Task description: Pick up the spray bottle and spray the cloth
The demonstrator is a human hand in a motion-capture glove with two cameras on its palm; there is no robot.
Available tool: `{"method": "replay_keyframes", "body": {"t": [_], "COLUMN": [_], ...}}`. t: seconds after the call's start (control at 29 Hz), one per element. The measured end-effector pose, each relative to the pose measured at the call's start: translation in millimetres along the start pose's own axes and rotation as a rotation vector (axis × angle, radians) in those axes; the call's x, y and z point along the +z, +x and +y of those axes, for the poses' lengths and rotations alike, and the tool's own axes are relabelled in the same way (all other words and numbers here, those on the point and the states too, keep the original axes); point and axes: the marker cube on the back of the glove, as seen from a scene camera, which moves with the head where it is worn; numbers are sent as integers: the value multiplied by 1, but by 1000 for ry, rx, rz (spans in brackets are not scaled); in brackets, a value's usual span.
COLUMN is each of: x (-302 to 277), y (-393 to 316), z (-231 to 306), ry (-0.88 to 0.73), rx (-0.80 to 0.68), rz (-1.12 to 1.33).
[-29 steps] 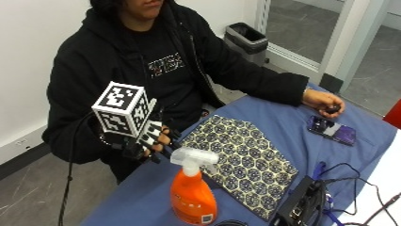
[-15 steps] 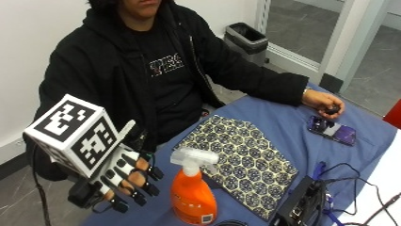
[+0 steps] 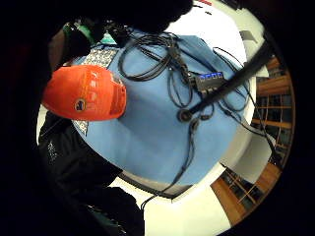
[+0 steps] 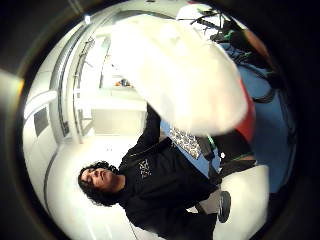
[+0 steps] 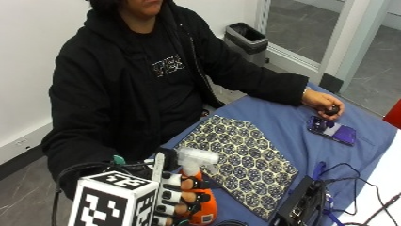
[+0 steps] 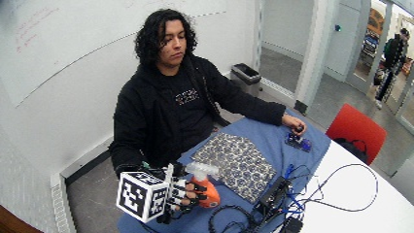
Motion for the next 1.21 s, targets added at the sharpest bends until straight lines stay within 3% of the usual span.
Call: {"method": "replay_keyframes", "body": {"t": [0.31, 0.52, 0.69, 0.86, 1.21], "x": [32, 36, 48, 57, 58], "y": [-15, -18, -26, -27, -24], "z": [-46, -41, -48, -45, -41], "ry": [128, 120, 217, 366, 412], "rx": [-104, -133, -130, -42, -54], "rz": [-359, -486, -669, -633, -616]}}
